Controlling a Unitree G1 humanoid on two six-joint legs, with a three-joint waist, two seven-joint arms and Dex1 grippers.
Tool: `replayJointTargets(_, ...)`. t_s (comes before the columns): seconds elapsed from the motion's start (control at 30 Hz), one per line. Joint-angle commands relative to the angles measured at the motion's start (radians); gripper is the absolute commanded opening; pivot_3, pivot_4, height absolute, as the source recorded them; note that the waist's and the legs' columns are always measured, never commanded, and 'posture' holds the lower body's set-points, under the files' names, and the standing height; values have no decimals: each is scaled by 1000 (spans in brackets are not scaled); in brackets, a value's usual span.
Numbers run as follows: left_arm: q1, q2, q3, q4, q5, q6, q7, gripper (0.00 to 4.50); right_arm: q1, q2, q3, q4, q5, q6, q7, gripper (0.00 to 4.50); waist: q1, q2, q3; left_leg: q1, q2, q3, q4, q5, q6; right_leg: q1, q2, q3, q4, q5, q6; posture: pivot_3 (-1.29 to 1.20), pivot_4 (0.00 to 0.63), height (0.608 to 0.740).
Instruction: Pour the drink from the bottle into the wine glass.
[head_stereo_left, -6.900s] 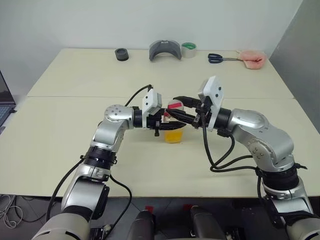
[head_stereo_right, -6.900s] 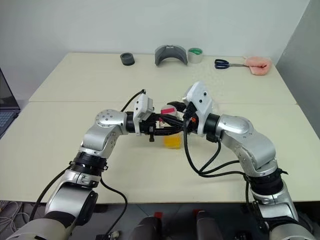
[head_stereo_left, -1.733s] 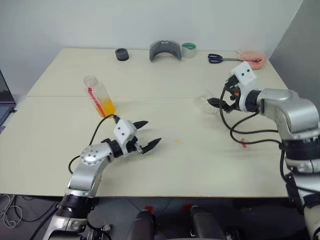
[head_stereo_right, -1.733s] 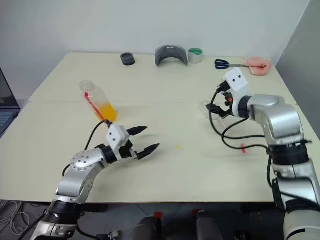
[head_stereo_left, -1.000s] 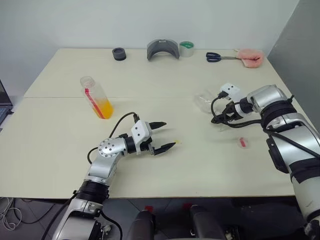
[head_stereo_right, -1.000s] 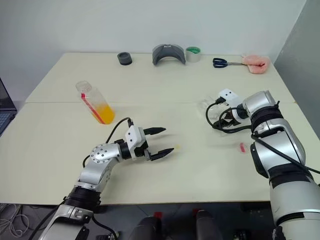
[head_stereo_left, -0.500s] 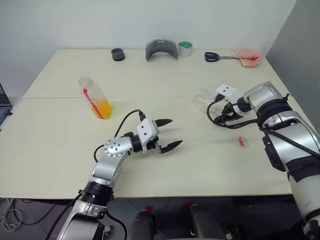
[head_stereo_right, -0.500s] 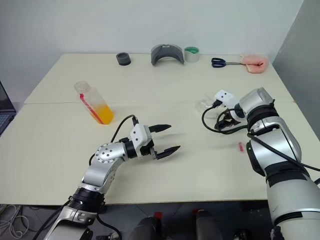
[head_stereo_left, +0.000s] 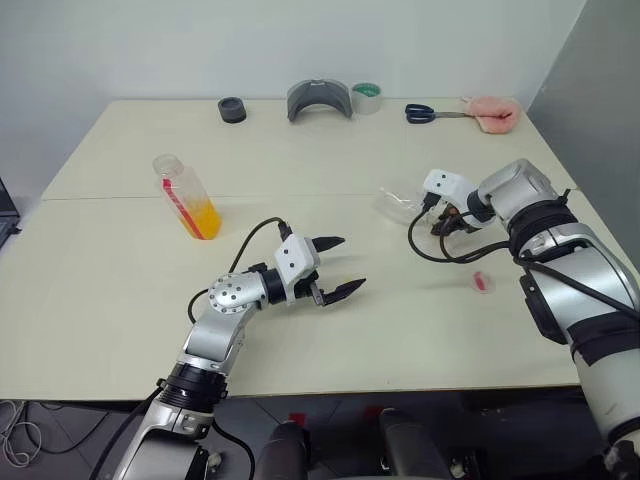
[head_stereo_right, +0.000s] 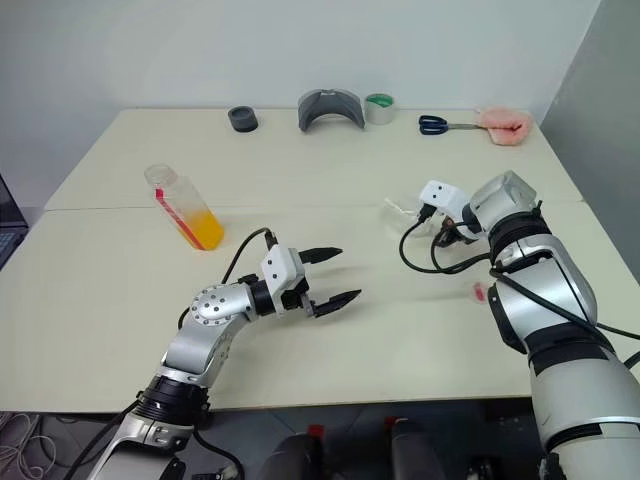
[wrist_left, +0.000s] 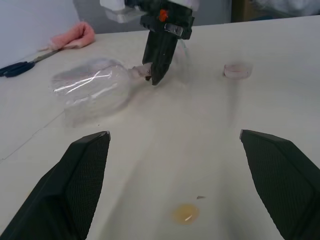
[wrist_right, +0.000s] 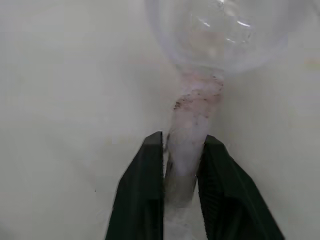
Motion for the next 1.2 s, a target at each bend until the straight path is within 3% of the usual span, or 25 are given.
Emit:
replayJointTargets(0.03,-4,-1,-9,-49,-7,9,-2,4500,26,-20,60,-50,-81,-211,-93,136,0,0,0,0,0,0,0,0,0,0,0,0,0,0,0,0,150,740)
replayJointTargets(0.27,-12,-3,-14,-42,-6,17,-14,4500,58,-56,119,-88,-197,-498,-374,136,-1,0,0,0,0,0,0,0,0,0,0,0,0,0,0,0,150,740)
replayJointTargets(0.4,-17,-5,-10,-38,-9,21,-16,4500,92,-20,7,-95,-106,-512,-514,136,-1,0,0,0,0,1,0,0,0,0,0,1,1,0,0,0,150,740)
replayJointTargets(0.57,4,6,22,-76,-55,85,-14,4500,166,69,-219,-153,119,-427,-550,135,-1,0,0,0,1,1,0,0,0,0,0,1,1,0,0,0,150,740)
replayJointTargets(0.73,35,71,97,-156,-150,224,-24,4500,280,222,-449,-289,355,-206,-650,135,-3,0,0,0,2,-1,0,0,0,0,0,0,1,0,-1,0,150,740)
replayJointTargets(0.93,42,135,114,-208,-213,326,-63,4500,476,325,-494,-523,418,-65,-740,135,-1,0,0,-1,0,-1,0,0,0,0,0,0,2,0,-1,0,150,740)
replayJointTargets(1.2,66,183,111,-226,-242,375,-110,4500,769,322,-450,-887,419,128,-740,135,5,1,-3,0,1,-3,-1,0,0,1,1,-2,2,-1,-2,0,150,740)
